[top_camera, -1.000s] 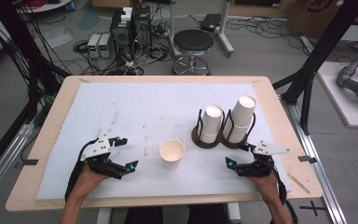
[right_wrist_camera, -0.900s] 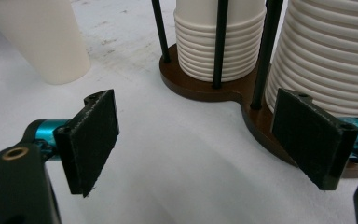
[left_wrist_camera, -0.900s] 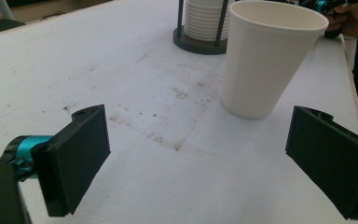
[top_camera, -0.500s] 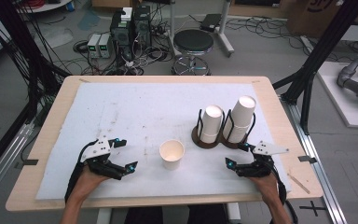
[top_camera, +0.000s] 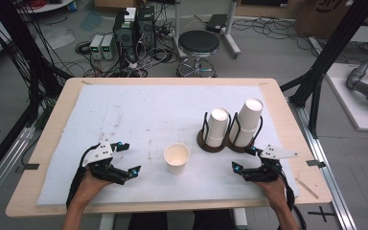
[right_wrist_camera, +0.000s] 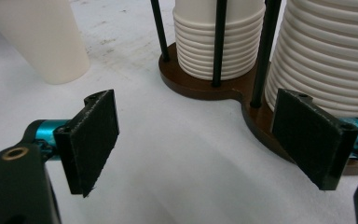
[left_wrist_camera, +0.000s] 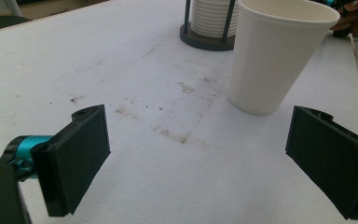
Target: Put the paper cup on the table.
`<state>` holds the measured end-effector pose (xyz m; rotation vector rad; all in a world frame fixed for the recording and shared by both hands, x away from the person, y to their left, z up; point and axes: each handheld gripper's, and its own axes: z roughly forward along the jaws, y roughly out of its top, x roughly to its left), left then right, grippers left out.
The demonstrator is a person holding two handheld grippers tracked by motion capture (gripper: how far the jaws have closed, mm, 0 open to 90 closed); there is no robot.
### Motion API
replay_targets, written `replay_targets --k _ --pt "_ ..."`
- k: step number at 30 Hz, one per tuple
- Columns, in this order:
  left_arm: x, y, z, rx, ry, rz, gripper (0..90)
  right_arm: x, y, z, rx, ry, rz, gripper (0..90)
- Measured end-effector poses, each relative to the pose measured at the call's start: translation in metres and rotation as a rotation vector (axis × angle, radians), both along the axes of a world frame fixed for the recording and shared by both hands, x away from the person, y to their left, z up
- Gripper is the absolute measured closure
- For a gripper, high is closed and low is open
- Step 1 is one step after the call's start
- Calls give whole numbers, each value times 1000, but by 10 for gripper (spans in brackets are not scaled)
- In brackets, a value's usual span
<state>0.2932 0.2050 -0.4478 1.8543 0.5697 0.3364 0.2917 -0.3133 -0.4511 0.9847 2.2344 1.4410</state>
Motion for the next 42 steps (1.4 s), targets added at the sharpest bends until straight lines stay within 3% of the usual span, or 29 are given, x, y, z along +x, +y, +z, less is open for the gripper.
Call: replay_targets --k 42 --pt "0 3 -1 0 5 23 61 1 -1 0 6 8 -14 156"
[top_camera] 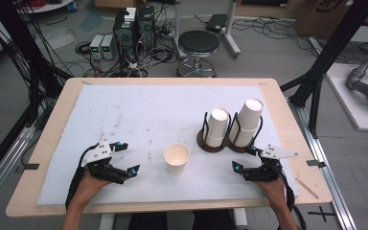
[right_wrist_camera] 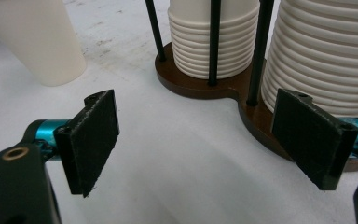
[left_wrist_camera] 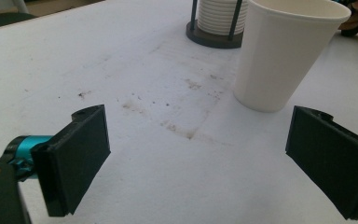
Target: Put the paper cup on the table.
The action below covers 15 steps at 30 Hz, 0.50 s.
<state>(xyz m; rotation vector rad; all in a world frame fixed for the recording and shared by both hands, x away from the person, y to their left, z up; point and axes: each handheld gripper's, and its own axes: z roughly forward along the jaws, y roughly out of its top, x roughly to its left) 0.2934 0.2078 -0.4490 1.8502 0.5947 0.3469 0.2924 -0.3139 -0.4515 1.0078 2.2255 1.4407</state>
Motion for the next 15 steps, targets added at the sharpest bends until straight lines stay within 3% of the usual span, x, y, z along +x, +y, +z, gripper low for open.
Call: replay_targets --k 15 --pt "0 1 0 2 0 3 61 0 0 0 3 2 0 156"
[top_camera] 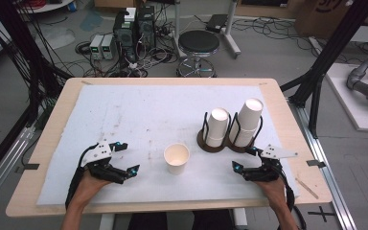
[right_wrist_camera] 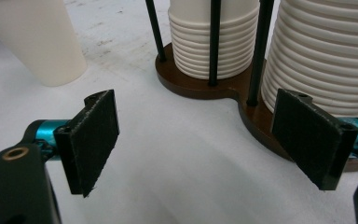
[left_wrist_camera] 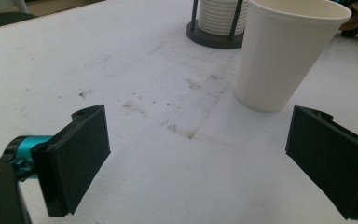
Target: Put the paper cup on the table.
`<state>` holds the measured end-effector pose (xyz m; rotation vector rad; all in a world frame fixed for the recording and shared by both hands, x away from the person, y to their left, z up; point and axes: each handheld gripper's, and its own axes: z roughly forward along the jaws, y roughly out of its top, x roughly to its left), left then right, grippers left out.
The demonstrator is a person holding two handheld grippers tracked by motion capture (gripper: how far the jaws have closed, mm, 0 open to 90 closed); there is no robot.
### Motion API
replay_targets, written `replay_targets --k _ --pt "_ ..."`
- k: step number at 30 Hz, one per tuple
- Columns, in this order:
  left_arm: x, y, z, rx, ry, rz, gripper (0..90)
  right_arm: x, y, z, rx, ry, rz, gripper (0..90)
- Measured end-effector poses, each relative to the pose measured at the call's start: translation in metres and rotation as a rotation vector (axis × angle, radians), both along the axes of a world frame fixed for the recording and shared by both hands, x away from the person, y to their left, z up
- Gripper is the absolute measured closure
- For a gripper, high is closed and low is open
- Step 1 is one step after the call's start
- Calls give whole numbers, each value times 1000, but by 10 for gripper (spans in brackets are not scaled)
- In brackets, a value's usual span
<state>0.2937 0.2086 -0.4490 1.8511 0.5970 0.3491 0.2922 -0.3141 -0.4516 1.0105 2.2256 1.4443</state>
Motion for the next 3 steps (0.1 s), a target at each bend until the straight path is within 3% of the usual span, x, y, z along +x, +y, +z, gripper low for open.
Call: replay_targets --k 3 --pt "0 0 0 -4 2 0 61 0 0 0 1 4 1 156"
